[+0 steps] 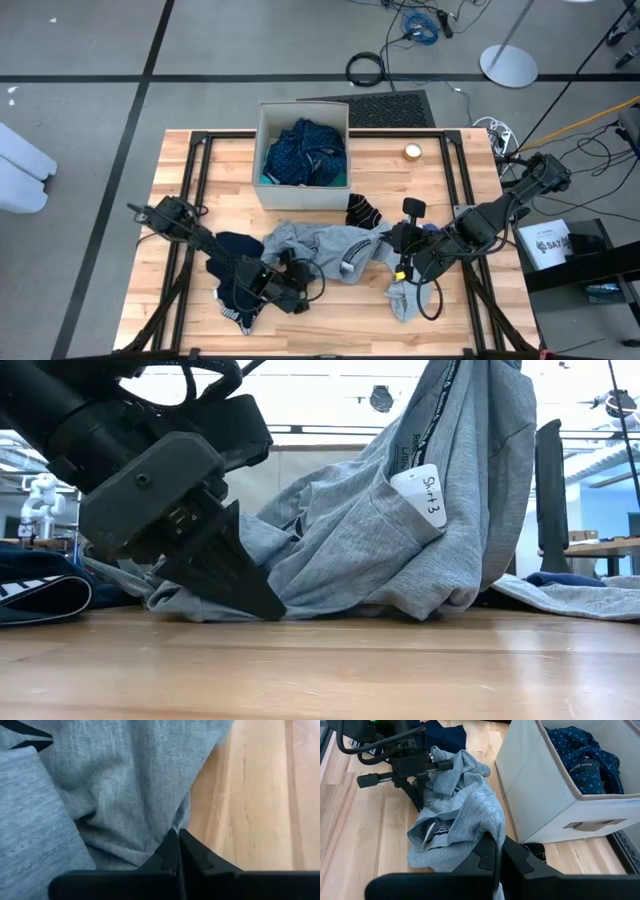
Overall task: Sort clothes
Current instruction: Put the gray shirt into the white laundry organizer
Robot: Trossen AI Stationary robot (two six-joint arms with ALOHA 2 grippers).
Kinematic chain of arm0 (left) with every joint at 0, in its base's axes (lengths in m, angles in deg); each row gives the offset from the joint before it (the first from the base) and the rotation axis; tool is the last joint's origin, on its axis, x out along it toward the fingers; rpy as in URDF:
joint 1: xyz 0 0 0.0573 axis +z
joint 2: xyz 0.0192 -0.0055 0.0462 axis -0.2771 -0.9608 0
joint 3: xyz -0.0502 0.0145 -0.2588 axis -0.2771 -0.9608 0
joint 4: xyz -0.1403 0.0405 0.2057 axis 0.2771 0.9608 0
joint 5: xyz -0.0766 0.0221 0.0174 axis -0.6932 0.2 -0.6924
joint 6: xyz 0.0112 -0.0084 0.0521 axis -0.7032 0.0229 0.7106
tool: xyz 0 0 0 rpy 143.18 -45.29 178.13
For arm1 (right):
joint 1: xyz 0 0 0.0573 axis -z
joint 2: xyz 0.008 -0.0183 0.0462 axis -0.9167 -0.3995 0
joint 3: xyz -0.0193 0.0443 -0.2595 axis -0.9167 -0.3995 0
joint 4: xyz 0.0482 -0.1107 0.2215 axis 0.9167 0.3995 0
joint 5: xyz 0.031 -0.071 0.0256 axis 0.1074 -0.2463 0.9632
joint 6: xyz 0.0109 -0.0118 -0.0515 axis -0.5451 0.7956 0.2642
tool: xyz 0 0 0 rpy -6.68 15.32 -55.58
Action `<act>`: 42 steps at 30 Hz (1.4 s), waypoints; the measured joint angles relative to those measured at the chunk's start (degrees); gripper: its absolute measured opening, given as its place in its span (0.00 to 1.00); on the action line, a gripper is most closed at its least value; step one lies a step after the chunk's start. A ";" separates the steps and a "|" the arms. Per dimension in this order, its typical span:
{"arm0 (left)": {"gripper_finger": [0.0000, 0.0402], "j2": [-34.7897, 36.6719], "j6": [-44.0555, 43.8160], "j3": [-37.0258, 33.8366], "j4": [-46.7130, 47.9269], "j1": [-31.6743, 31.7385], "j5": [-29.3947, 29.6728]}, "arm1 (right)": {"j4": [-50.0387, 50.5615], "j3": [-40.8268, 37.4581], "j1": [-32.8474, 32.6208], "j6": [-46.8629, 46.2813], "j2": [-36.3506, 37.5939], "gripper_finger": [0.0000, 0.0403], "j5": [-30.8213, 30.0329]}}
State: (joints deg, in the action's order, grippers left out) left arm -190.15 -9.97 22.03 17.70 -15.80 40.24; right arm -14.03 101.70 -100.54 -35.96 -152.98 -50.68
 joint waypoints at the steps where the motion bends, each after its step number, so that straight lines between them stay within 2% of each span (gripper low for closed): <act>1: 0.01 0.72 0.92 -0.08 -0.09 -0.11 -0.64 | 0.00 0.01 0.00 0.00 0.00 0.00 0.00; 6: 0.01 8.75 9.23 0.73 -0.75 -1.41 -4.55 | -0.85 0.01 -0.04 0.02 0.00 0.00 0.00; 10: 0.01 17.21 15.05 0.84 -0.36 -2.87 -4.87 | -1.64 0.00 -0.12 0.05 0.00 0.00 0.00; 16: 0.00 30.46 24.70 0.93 -1.14 -5.86 0.75 | -8.85 -0.01 -0.22 6.32 0.00 0.00 0.02; 20: 0.00 36.85 34.31 0.93 -6.24 -7.42 3.69 | -17.25 0.00 -0.20 15.76 0.08 0.00 -0.01; 25: 0.00 42.77 46.56 0.93 -17.45 -7.62 5.38 | -32.68 0.23 -0.20 33.99 2.00 0.00 -0.46; 28: 0.00 45.47 51.84 0.93 -23.92 -7.58 6.40 | -38.09 3.16 -0.20 43.47 3.12 0.00 -1.42; 32: 0.00 48.53 57.62 0.93 -30.66 -7.20 7.95 | -42.28 9.88 0.14 54.85 3.45 0.00 -2.32; 36: 0.00 51.58 64.04 1.07 -35.87 -5.90 7.79 | -44.75 17.35 2.13 62.40 2.89 0.00 -1.79; 42: 0.00 54.70 69.24 6.95 -35.20 -1.79 4.40 | -44.70 25.33 8.89 66.15 2.72 0.00 1.50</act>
State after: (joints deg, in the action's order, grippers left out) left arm -135.44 59.26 28.98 -17.50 -17.59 44.64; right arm -58.74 127.03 -91.64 30.20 -150.25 -49.18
